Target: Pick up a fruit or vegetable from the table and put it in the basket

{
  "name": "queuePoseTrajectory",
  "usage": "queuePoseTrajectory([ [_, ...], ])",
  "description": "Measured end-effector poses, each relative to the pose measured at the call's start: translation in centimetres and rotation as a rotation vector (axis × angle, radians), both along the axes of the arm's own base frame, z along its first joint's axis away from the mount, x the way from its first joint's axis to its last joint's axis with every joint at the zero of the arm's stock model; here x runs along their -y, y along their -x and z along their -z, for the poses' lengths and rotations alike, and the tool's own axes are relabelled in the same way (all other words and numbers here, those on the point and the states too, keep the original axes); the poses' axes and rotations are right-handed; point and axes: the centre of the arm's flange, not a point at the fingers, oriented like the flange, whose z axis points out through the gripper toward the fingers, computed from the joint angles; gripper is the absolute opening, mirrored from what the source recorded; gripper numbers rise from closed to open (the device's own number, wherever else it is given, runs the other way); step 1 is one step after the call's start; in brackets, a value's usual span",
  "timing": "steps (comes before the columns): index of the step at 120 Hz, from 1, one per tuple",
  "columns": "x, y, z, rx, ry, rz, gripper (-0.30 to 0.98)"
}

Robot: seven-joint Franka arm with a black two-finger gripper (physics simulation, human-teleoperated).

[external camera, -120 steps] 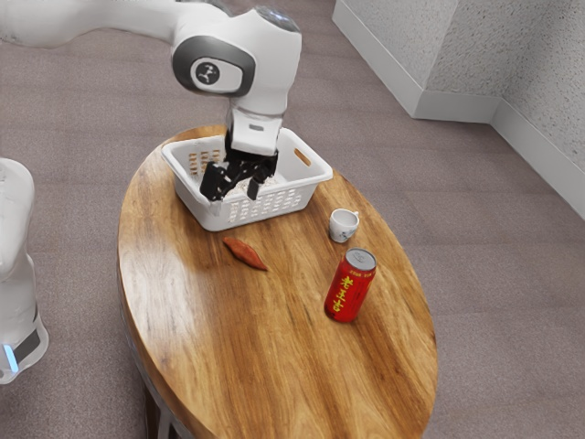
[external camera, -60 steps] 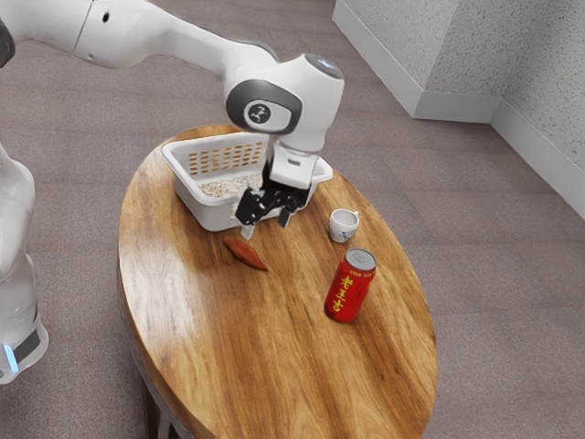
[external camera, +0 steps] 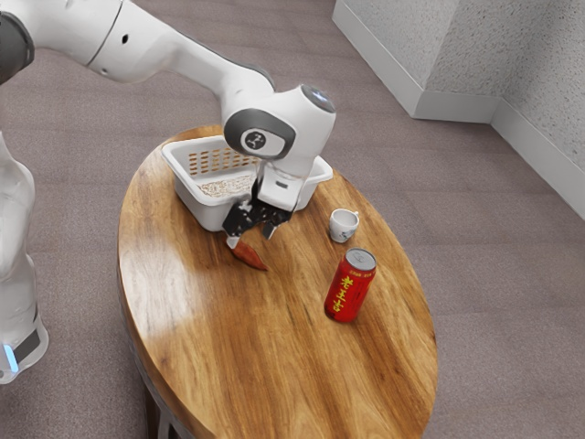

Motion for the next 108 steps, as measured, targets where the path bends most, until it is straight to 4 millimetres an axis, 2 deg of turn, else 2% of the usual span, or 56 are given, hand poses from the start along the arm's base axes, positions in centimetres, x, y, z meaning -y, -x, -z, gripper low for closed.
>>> queuePoseTrajectory([
  [70,0.0,0.5,2.4,0.011,0.000,0.013,0.69],
  [98,0.0,0.4,2.5,0.024,0.001,0.013,0.69],
  [108,0.0,0.4,2.5,0.027,0.001,0.013,0.60],
])
